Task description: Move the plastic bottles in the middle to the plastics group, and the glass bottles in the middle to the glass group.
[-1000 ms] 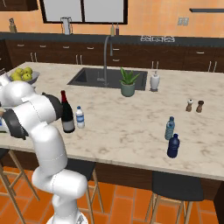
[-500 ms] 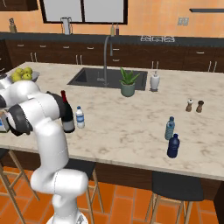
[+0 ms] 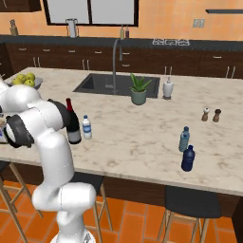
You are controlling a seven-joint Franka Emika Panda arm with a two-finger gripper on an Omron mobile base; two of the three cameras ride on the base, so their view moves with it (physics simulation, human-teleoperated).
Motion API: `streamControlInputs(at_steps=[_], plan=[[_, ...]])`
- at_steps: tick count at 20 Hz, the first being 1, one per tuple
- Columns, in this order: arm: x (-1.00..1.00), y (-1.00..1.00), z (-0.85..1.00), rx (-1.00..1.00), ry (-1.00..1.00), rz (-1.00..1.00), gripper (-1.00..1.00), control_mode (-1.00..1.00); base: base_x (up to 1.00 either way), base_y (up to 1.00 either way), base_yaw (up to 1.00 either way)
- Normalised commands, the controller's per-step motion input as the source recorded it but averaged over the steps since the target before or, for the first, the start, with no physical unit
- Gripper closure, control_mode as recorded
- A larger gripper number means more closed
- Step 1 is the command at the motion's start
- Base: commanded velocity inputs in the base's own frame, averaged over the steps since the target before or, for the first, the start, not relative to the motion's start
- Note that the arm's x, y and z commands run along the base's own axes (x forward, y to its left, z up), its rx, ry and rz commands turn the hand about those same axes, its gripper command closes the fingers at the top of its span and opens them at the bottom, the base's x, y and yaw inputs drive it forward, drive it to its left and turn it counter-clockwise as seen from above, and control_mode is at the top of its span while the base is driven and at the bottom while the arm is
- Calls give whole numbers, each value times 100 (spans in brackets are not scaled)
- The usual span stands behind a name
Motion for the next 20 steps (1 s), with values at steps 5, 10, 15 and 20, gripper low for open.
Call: streamControlInputs(at_steps=[5,10,15,20], plan=[[-2,-46,41,-2,0,0,-100,-100,0,0,0],[-23,-83,18,0,0,2,-100,-100,0,0,0],[-28,-79,23,0,0,2,-100,-100,0,0,0],[-19,-84,15,0,-3,6,-100,-100,0,0,0]])
